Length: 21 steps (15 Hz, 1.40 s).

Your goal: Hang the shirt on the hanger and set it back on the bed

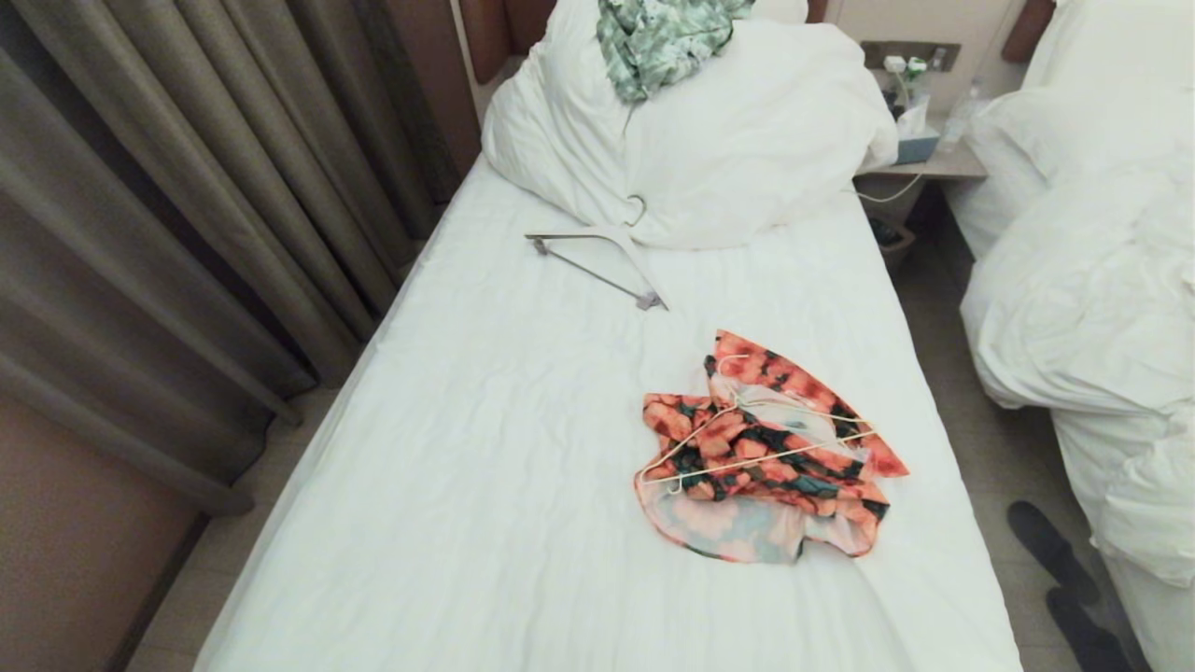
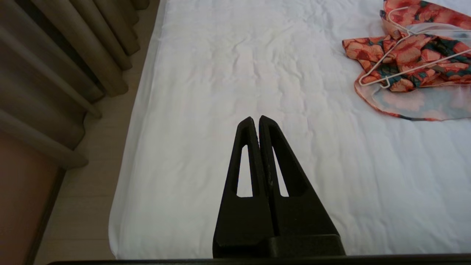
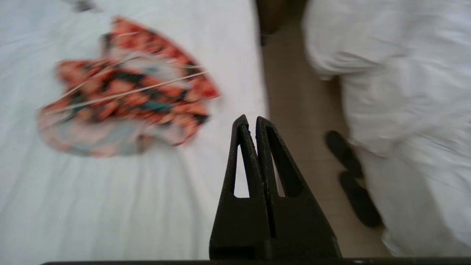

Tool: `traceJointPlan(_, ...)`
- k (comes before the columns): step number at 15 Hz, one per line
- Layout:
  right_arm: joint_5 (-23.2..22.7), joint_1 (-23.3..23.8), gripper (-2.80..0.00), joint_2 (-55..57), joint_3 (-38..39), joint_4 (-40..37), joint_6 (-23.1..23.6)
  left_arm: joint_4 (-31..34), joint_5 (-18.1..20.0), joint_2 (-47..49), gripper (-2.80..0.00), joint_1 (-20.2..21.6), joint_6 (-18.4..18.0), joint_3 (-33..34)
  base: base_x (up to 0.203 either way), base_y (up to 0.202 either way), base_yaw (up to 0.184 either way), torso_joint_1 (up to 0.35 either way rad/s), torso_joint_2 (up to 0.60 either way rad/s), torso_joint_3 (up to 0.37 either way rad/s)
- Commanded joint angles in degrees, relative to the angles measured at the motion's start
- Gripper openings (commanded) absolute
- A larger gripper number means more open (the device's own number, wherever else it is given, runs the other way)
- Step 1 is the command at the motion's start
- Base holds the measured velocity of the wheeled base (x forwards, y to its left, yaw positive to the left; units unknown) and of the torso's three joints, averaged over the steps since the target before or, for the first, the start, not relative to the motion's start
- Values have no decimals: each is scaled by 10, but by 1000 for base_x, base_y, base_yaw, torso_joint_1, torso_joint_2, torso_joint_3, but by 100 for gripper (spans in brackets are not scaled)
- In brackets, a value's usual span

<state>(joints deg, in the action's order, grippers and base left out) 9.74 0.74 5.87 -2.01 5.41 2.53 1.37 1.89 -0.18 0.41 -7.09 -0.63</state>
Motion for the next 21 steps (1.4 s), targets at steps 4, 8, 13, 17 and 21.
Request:
traceJointPlan(4, -111, -3, -280, -58, 9, -82, 10, -1, -3, 2, -280, 0, 10, 3, 0, 0, 0, 0, 0, 0)
traceJointPlan(8, -111, -3, -280, -58, 10, -80, 5, -1, -3, 2, -280, 0, 10, 2, 0, 0, 0, 0, 0, 0)
traceJointPlan(13, -111, -3, -280, -58, 10, -80, 5, -1, -3, 2, -280, 0, 10, 2, 0, 0, 0, 0, 0, 0)
traceJointPlan(17, -112, -3, -280, -58, 10, -80, 7, -1, -3, 2, -280, 0, 10, 2, 0, 0, 0, 0, 0, 0)
traceJointPlan(21, -112, -3, -280, -58, 10, -79, 5, -1, -3, 2, -280, 0, 10, 2, 0, 0, 0, 0, 0, 0)
